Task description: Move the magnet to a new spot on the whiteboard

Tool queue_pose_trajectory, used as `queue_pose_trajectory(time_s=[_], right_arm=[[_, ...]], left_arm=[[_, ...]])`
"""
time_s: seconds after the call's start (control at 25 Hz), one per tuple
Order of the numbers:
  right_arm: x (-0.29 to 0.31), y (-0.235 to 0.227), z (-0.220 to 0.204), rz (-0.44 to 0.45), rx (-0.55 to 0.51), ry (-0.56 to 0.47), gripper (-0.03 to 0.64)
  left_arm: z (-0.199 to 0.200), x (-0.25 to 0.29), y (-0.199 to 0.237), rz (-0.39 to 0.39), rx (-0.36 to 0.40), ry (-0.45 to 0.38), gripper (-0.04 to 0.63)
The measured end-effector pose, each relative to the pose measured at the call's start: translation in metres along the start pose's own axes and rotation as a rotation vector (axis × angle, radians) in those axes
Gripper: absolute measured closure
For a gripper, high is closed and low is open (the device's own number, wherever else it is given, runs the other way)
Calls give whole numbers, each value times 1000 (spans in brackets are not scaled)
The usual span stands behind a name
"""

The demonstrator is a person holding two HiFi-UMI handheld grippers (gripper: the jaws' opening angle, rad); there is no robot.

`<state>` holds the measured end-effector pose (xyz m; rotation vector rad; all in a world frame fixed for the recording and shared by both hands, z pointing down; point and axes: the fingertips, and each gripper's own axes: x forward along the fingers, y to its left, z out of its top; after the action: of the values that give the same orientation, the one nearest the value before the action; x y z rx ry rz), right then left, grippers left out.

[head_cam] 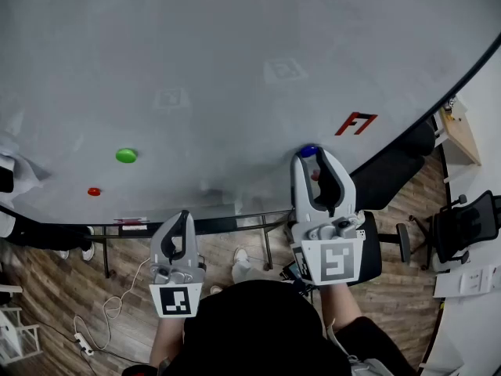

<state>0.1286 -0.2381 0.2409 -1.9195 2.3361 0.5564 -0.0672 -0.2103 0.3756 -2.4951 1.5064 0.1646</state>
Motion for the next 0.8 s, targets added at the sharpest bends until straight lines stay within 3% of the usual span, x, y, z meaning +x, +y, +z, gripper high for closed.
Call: queue_pose_trajectory(time_s=[0.8], right_arm=[[4,0,-2,-54,-61,61,489]], left_arm=[[-10,1,-1,12,4,29,594]])
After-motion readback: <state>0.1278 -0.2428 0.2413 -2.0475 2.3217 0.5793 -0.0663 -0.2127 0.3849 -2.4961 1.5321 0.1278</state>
